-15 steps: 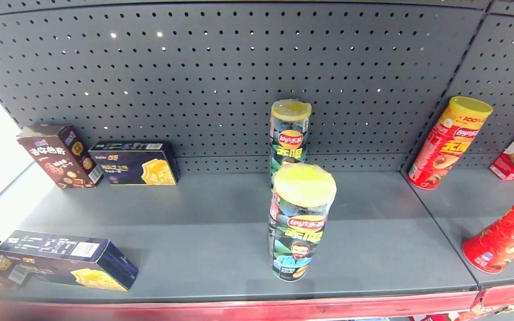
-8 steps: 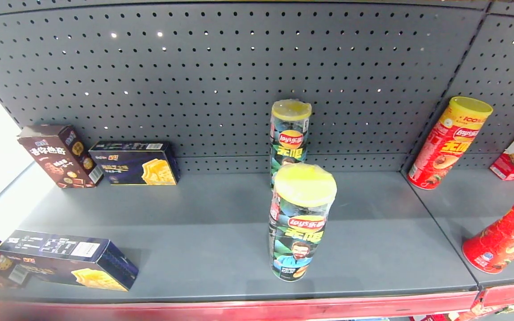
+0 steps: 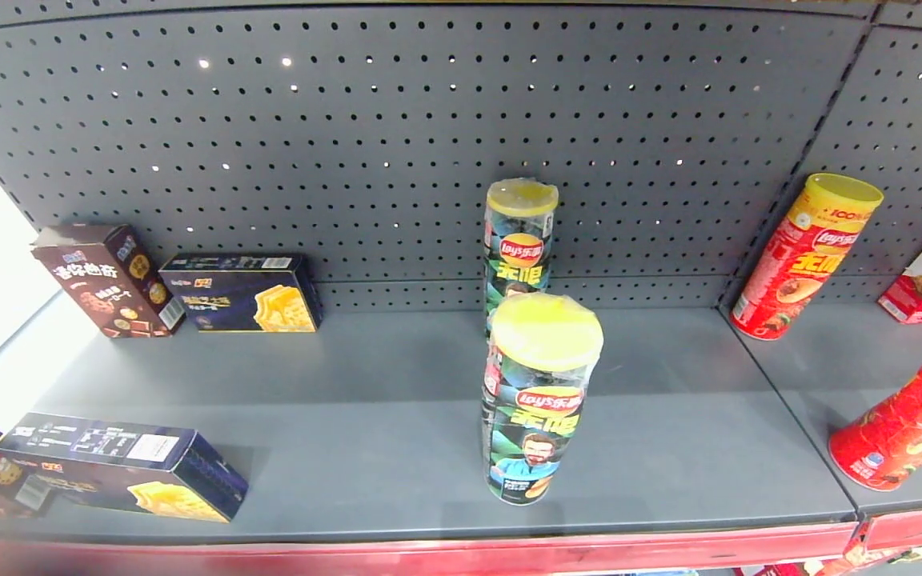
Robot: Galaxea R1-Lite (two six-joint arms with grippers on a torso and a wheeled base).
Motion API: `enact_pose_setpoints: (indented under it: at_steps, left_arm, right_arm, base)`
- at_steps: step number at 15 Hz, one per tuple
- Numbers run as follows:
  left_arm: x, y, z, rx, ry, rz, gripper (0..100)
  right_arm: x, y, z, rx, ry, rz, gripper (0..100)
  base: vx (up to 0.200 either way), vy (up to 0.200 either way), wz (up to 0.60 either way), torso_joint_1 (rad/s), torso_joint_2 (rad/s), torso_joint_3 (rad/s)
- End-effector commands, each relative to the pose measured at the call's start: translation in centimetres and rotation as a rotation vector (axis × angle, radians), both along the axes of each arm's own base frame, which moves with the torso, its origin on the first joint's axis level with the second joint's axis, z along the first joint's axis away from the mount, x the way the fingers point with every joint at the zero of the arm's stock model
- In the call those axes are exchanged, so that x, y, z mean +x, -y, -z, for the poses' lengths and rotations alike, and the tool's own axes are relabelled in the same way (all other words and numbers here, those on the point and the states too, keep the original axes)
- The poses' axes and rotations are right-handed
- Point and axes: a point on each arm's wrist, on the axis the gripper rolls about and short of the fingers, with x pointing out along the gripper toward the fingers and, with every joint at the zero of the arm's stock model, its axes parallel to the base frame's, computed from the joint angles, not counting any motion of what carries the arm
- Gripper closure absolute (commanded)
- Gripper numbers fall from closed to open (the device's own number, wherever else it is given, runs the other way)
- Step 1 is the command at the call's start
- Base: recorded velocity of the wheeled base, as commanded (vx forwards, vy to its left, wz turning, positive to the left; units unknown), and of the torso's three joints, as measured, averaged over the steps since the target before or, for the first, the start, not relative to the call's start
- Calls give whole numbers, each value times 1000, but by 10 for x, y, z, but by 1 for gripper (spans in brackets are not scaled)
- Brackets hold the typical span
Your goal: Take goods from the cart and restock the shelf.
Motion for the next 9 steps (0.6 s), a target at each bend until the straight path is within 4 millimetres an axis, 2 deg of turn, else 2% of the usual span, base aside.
enact_pose_setpoints:
  at_steps: [1,7,9]
  left_arm:
    - [1,0,0,-1,-9,-2,0]
    - [1,0,0,-39,-18,-1,0]
    - [4,2,-1,-52,-50,-98,0]
  right_arm:
    - [-3,-1,7,2,42,-69,0]
    - [-3,-2,7,-9,43,-74,0]
    - [-3,-2,7,-9,43,-74,0]
  base:
    - [0,0,0,0,0,0]
    - [0,0,0,0,0,0]
    - [0,0,0,0,0,0]
